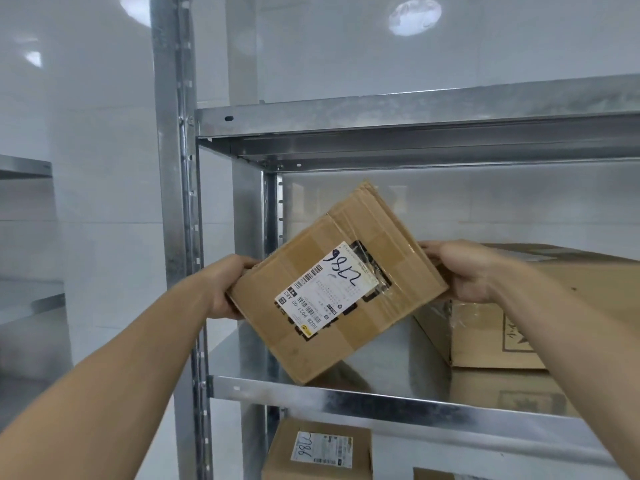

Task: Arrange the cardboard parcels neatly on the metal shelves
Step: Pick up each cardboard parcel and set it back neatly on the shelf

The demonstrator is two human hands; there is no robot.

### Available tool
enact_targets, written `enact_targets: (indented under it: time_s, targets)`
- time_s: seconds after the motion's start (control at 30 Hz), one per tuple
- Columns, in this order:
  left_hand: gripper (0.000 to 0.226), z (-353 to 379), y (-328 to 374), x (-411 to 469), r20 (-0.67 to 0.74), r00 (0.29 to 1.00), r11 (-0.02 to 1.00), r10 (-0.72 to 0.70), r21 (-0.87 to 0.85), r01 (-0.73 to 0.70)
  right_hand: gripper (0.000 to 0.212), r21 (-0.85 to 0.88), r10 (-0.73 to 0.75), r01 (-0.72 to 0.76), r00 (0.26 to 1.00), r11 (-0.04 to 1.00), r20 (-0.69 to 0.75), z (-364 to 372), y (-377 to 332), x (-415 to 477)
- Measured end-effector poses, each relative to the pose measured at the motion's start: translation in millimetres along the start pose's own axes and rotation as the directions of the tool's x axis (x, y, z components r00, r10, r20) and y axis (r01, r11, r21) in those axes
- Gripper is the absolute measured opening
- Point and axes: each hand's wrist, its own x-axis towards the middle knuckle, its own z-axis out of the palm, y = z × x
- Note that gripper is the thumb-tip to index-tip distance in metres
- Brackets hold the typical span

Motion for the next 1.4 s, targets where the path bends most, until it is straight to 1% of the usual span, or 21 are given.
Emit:
enact_targets:
  time_s: [0.1, 0.2, 0.23, 0.37, 0.43, 0.5, 0.57, 0.77, 0.9, 0.97, 1.27, 1.4]
  targets:
    - [0.015, -3, 9, 2, 0.004, 1.000, 0.999, 0.014, 0.043, -0.014, 0.023, -0.096, 0.011, -0.020, 0.995, 0.995, -0.097, 1, 8, 6]
    - [0.014, -3, 21, 3, 0.012, 1.000, 0.995, 0.012, 0.098, -0.013, 0.020, -0.109, 0.017, -0.028, 0.995, 0.994, -0.097, 4, 10, 1]
    - [0.016, -4, 25, 3, 0.010, 1.000, 0.993, 0.015, 0.119, -0.016, 0.024, -0.097, 0.030, -0.037, 0.997, 0.995, -0.070, 6, 12, 0]
    - [0.027, -3, 35, 2, -0.002, 1.000, 0.972, 0.027, 0.233, -0.026, 0.065, 0.030, 0.129, -0.131, 0.989, 0.991, 0.067, 20, 21, -8]
    - [0.028, -2, 37, 1, -0.006, 1.000, 0.962, 0.021, 0.271, -0.019, 0.081, 0.097, 0.151, -0.159, 0.985, 0.983, 0.087, 23, 22, -5]
    - [0.030, -1, 37, 0, -0.007, 1.000, 0.956, 0.010, 0.294, -0.007, 0.088, 0.123, 0.161, -0.170, 0.984, 0.978, 0.075, 24, 21, 0]
    - [0.032, 0, 37, 0, 0.001, 1.000, 0.954, 0.001, 0.300, -0.001, 0.090, 0.119, 0.160, -0.169, 0.984, 0.978, 0.078, 25, 18, 3]
    - [0.038, -2, 36, 3, 0.003, 1.000, 0.947, -0.007, 0.321, 0.005, 0.065, -0.003, 0.183, -0.184, 0.976, 0.983, 0.115, 27, 11, 4]
    - [0.035, 3, 38, 6, 0.006, 1.000, 0.921, 0.011, 0.388, -0.012, 0.039, -0.078, 0.202, -0.194, 0.973, 0.978, 0.108, 21, 10, 5]
    - [0.030, 6, 41, 6, 0.013, 1.000, 0.900, 0.018, 0.436, -0.022, 0.031, -0.101, 0.209, -0.199, 0.973, 0.975, 0.098, 20, 9, 6]
    - [0.021, 8, 45, 16, 0.003, 1.000, 0.868, 0.017, 0.496, -0.016, 0.018, -0.140, 0.214, -0.201, 0.974, 0.969, 0.079, 24, 1, 18]
    - [0.020, 8, 45, 17, -0.005, 1.000, 0.872, 0.013, 0.489, -0.009, 0.019, -0.152, 0.204, -0.191, 0.976, 0.970, 0.079, 24, 3, 23]
